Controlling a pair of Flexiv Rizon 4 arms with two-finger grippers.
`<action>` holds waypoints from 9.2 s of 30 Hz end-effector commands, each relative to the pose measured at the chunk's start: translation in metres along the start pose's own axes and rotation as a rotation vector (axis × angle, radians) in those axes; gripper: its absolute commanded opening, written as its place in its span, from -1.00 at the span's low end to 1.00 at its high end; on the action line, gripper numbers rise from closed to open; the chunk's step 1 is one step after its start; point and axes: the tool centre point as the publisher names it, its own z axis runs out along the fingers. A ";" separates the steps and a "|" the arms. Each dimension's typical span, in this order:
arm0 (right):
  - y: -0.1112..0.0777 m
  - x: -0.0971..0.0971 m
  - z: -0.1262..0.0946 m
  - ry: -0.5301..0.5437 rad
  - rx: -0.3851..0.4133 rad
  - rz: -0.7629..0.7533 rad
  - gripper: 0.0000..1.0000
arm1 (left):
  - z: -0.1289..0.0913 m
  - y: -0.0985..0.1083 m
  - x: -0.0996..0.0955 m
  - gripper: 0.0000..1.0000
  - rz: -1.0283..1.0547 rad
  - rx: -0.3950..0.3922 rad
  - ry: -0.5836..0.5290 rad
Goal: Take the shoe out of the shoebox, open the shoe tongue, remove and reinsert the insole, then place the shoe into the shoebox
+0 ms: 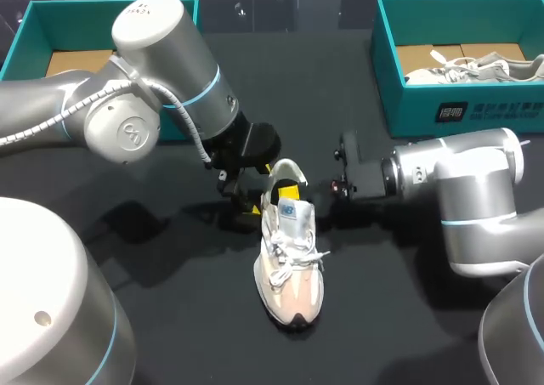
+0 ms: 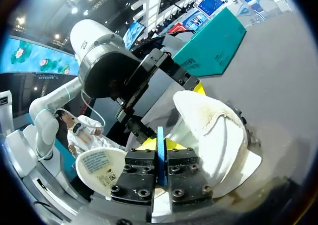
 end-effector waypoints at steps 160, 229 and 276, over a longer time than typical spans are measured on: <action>0.043 0.052 0.003 -1.349 0.331 0.435 -1.00 | -0.211 0.172 -0.076 1.00 0.688 -0.094 0.203; 0.002 -0.027 -0.017 -1.608 0.369 0.548 -1.00 | -0.211 0.172 -0.076 1.00 0.688 -0.094 0.203; -0.036 -0.040 -0.006 -1.350 0.528 0.657 -1.00 | -0.211 0.172 -0.076 1.00 0.688 -0.094 0.203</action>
